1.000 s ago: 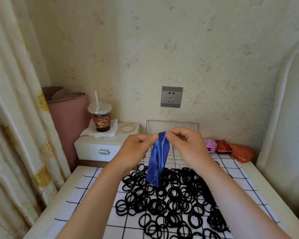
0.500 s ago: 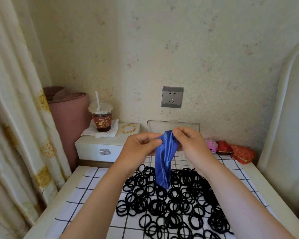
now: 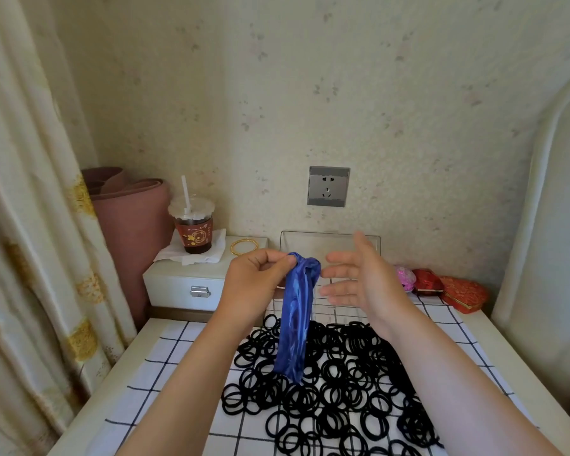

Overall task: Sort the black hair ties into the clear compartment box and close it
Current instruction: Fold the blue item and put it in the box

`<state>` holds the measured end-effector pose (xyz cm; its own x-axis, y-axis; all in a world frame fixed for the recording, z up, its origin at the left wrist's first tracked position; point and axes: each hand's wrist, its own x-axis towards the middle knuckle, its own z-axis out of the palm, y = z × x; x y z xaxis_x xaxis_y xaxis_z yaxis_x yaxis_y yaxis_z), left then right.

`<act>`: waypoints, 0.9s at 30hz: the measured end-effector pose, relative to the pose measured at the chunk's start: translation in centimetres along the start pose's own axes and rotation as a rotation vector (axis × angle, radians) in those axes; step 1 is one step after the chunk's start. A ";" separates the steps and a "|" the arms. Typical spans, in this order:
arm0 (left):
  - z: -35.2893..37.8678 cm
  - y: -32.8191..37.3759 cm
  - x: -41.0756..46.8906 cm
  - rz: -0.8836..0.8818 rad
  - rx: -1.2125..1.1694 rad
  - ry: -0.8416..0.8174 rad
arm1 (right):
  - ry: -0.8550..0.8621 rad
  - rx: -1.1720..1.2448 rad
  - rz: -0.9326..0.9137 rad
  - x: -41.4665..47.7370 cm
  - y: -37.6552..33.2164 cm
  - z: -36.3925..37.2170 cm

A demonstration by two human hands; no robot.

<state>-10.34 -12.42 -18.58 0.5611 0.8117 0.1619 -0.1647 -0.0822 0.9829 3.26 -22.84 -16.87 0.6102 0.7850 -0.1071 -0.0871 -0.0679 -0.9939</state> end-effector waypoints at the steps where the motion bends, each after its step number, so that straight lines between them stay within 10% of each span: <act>1: 0.0 0.1 0.0 0.005 0.000 0.008 | -0.057 -0.033 0.016 -0.1 0.0 0.1; 15: 0.3 0.7 -0.1 0.192 0.104 0.116 | 0.157 -0.238 -0.347 0.1 0.9 1.0; 27: -0.3 0.8 -0.2 0.310 0.232 0.128 | -0.334 0.164 -0.191 0.1 1.1 0.0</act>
<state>-10.80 -12.50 -17.84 0.4054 0.7923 0.4559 -0.1141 -0.4510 0.8852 3.22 -22.86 -17.98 0.3411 0.9323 0.1206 -0.1378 0.1765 -0.9746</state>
